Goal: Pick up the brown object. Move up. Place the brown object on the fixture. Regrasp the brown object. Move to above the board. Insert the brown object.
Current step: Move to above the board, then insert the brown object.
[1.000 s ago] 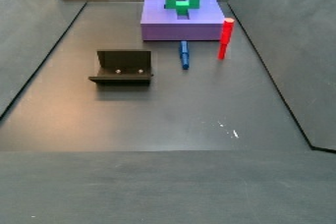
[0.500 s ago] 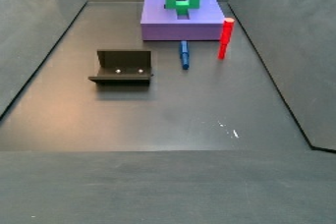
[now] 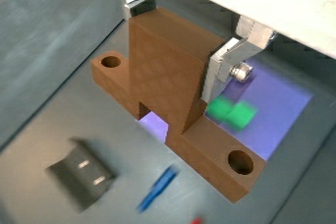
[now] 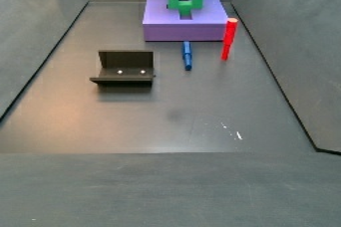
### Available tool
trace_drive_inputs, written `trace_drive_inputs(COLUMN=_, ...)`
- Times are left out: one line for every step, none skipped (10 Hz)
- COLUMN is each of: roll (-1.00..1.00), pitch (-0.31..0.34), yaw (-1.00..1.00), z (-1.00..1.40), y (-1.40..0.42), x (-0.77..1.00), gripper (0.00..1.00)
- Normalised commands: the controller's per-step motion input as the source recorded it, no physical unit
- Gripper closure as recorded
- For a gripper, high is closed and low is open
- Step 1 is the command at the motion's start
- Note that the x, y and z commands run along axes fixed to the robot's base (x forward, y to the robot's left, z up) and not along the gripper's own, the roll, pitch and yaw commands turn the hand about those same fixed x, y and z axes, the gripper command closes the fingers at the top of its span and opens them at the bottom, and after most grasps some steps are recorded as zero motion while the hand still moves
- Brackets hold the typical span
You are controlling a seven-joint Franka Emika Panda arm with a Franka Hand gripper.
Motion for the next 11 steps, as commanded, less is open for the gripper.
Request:
trace_drive_inputs(roll=-1.0, pitch=-0.078, yaw=0.09, z=0.03, y=-0.21, x=-0.2, gripper=1.0)
trace_drive_inputs(roll=-0.93, pitch=-0.082, yaw=0.07, z=0.03, y=-0.12, x=-0.13, gripper=1.0)
trace_drive_inputs(roll=-0.68, pitch=-0.076, yaw=0.04, z=0.01, y=-0.07, x=-0.11, gripper=1.0)
trace_drive_inputs(roll=-0.4, pitch=-0.061, yaw=0.02, z=0.0, y=-0.02, x=-0.07, gripper=1.0)
trace_drive_inputs(roll=-0.23, pitch=-0.047, yaw=0.0, z=0.0, y=0.0, x=-0.04, gripper=1.0)
trace_drive_inputs(roll=0.0, pitch=0.0, yaw=-0.01, z=0.0, y=0.0, x=0.0, gripper=1.0)
trace_drive_inputs(roll=-0.04, pitch=-0.039, yaw=-0.33, z=-0.05, y=0.0, x=0.0, gripper=1.0)
trace_drive_inputs(roll=-0.17, pitch=-0.086, yaw=-0.9, z=-0.1, y=-0.02, x=0.0, gripper=1.0)
trace_drive_inputs(roll=-0.14, pitch=-0.101, yaw=-0.98, z=-0.08, y=-0.04, x=0.0, gripper=1.0)
trace_drive_inputs(roll=-0.14, pitch=-0.079, yaw=-0.98, z=-0.06, y=-0.05, x=0.0, gripper=1.0)
trace_drive_inputs(roll=-0.11, pitch=0.0, yaw=-0.98, z=-0.13, y=-0.03, x=0.0, gripper=1.0)
